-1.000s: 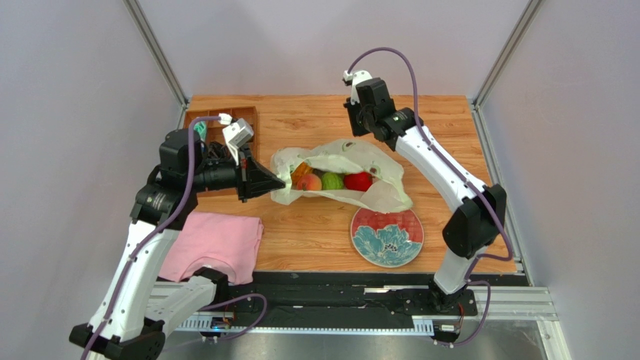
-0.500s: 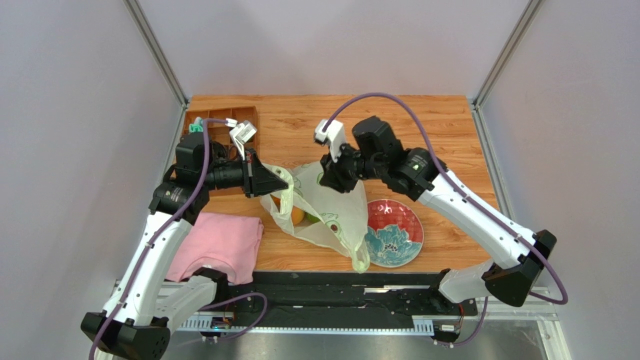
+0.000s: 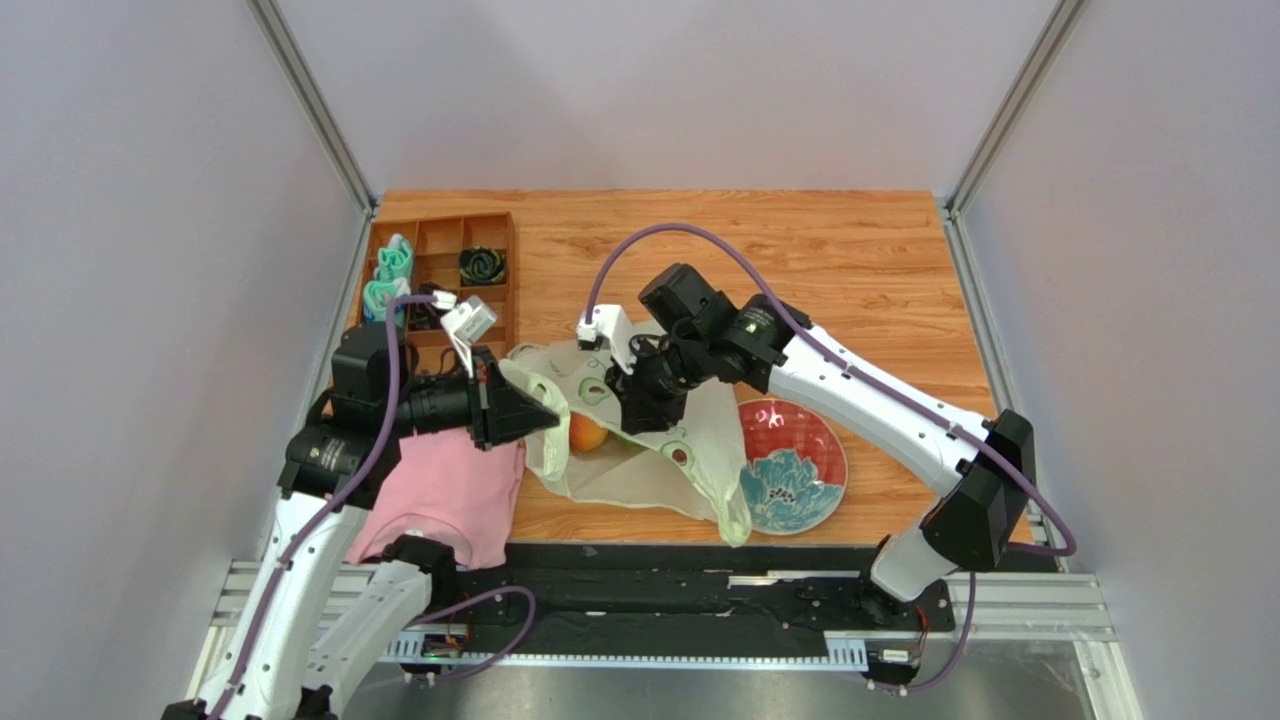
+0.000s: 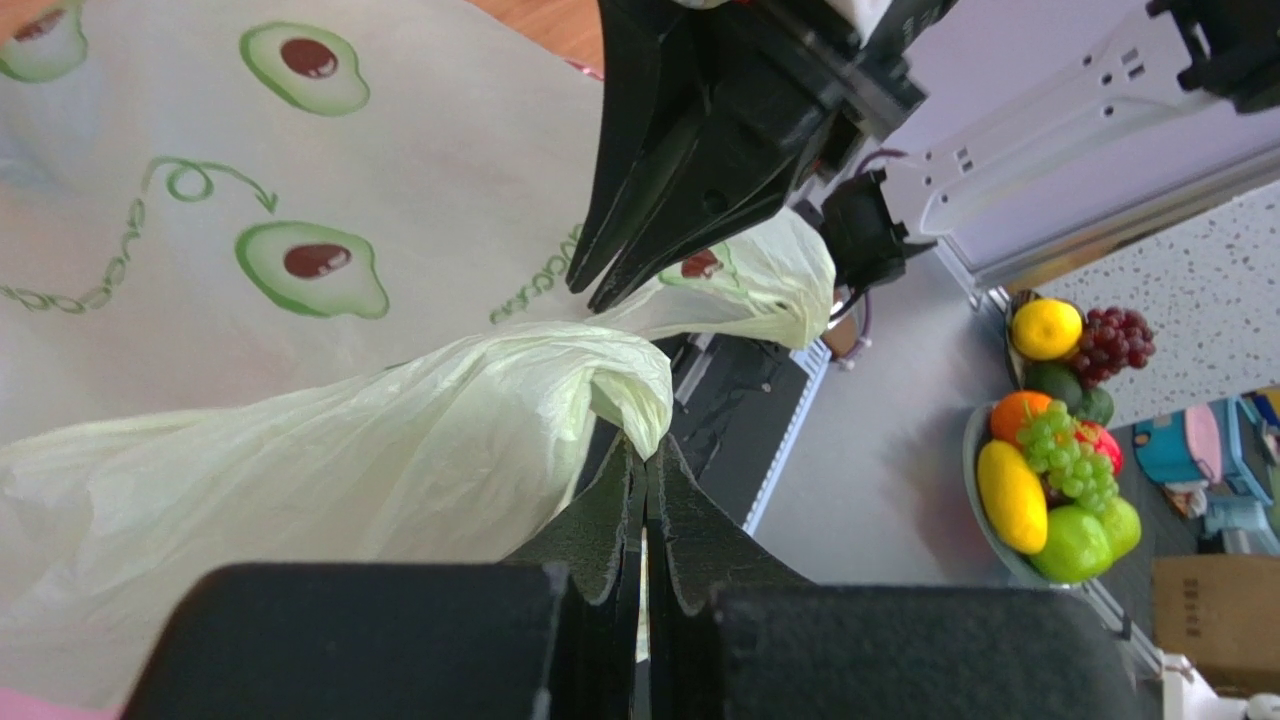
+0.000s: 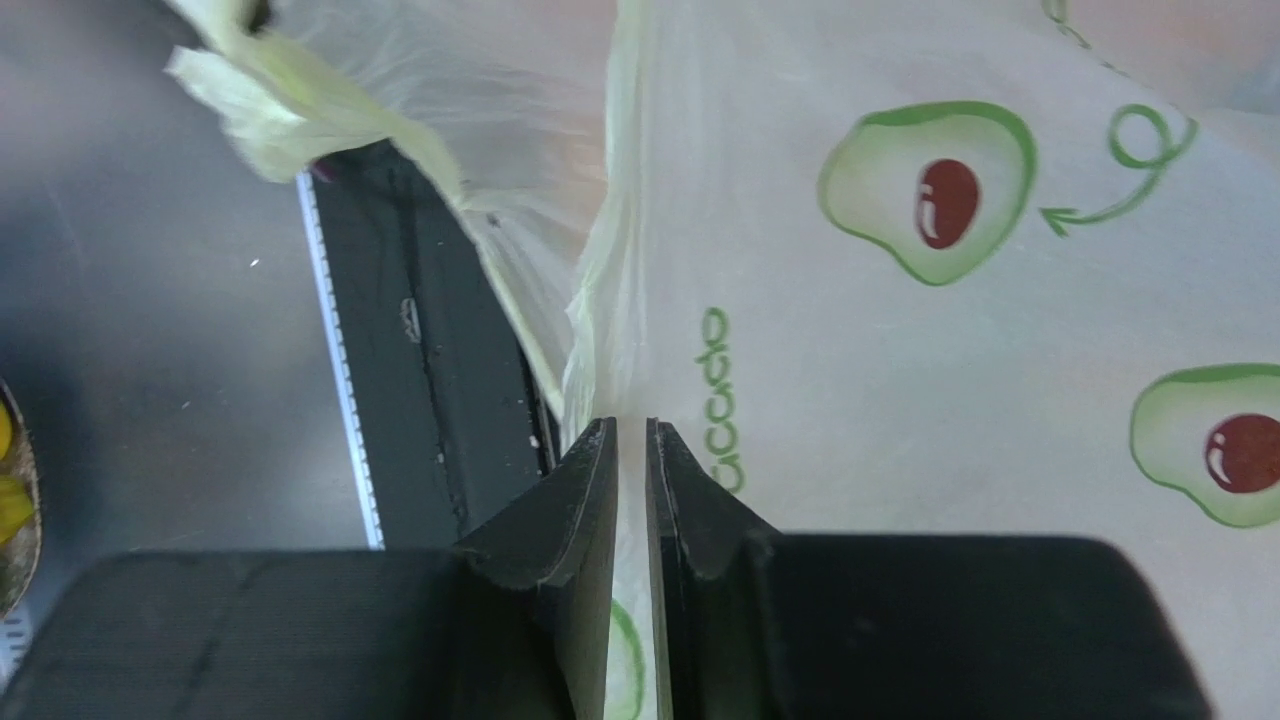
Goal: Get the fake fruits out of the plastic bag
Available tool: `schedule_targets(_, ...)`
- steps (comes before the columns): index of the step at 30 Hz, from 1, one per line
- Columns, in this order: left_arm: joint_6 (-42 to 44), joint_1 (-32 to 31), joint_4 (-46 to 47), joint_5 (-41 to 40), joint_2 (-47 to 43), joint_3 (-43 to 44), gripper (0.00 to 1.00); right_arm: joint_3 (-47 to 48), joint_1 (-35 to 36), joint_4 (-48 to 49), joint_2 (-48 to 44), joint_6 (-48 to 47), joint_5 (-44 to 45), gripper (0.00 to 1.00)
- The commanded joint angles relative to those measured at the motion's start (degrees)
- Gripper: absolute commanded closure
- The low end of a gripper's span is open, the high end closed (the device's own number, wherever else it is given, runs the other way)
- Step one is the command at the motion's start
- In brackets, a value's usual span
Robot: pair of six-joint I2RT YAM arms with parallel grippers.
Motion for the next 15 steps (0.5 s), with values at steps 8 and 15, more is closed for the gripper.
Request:
schedule_targets(8,-2.76,1.50,3.47,2.28,-4.19,-5.68,1.00,6.54,5.75,-5.56,0.33,-3.93,0.43,0.87)
schedule_targets(15,-6.55,2.47,4.28,3.95,-2.69,-2.08,1.00,1.80,7.60,-0.39,3.05,-0.61,6.65,0.96)
